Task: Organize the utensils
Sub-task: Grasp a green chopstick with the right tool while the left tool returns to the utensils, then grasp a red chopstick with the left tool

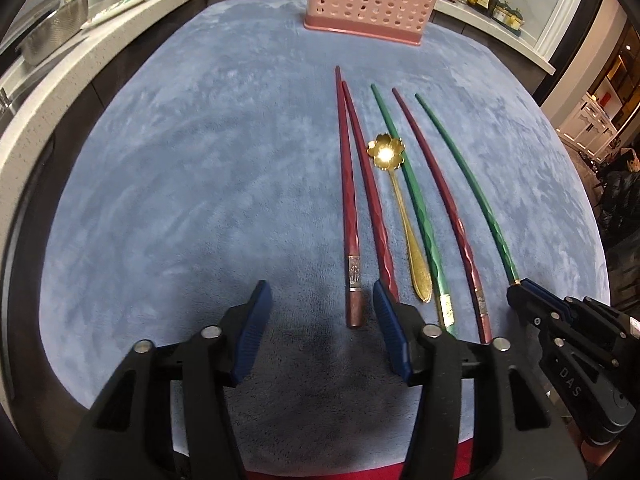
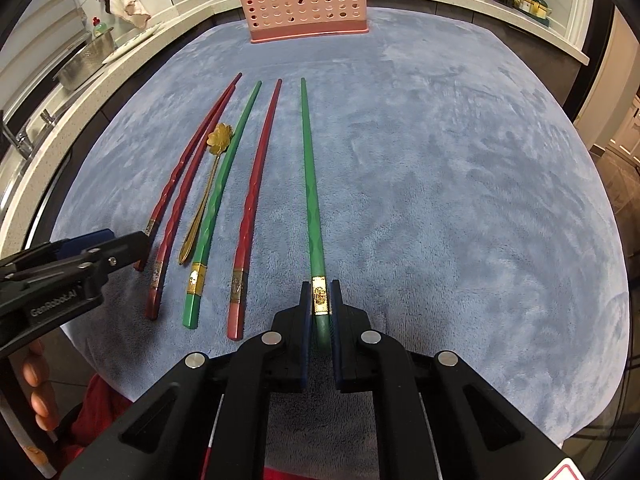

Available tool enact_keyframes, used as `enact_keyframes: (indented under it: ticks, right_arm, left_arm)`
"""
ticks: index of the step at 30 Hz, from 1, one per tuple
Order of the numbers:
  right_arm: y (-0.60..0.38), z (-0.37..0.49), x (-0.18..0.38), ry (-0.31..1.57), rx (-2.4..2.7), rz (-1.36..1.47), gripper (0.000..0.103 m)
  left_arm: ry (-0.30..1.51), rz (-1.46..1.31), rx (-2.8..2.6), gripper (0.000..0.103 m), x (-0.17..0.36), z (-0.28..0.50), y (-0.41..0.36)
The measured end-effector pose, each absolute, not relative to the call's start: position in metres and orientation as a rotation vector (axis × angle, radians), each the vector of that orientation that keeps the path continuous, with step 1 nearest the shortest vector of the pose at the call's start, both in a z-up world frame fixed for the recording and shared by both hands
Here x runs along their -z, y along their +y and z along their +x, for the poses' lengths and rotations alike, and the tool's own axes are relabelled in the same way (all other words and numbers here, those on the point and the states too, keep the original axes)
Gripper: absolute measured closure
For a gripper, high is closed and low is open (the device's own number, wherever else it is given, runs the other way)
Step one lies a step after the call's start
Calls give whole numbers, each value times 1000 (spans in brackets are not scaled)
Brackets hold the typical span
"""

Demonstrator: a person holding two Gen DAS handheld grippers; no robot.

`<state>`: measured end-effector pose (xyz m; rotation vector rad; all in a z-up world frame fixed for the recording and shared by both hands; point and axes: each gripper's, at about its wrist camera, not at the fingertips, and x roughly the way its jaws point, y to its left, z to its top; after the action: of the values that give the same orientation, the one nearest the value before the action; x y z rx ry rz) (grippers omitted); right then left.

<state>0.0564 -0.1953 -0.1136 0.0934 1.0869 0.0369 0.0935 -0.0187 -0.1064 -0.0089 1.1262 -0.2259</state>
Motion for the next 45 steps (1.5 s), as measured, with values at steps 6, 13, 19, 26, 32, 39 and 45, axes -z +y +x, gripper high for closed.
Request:
enact_keyframes:
  ticks: [6,13,19,26,32,39,45]
  right_arm:
    - [-196,57,114,1087,-36,93,95]
    - [-196,56,114,1087,-36,93,95]
    - [-196,56,114,1087,-37,94,95]
    - [-196,56,114,1087,-36,97,95]
    - [-197,54,112,1081,-30,103,95]
    - [-206,55,93,1037,-19,145,96]
    - [-215,62,59,958,-18,174,96]
  left_arm:
    - [1135,0,229,68,110,93,-18]
    - [1136,2,241,83,110,92,-20]
    - [1136,0,254,96,110,91,-21]
    - [1136,3,257,96,108,90,-22]
    - [1123,1,246,96,103,90,-20]
    - [1076,-7,233,96,80,95,-13]
    - [1011,-2,223,96,48,103,-9]
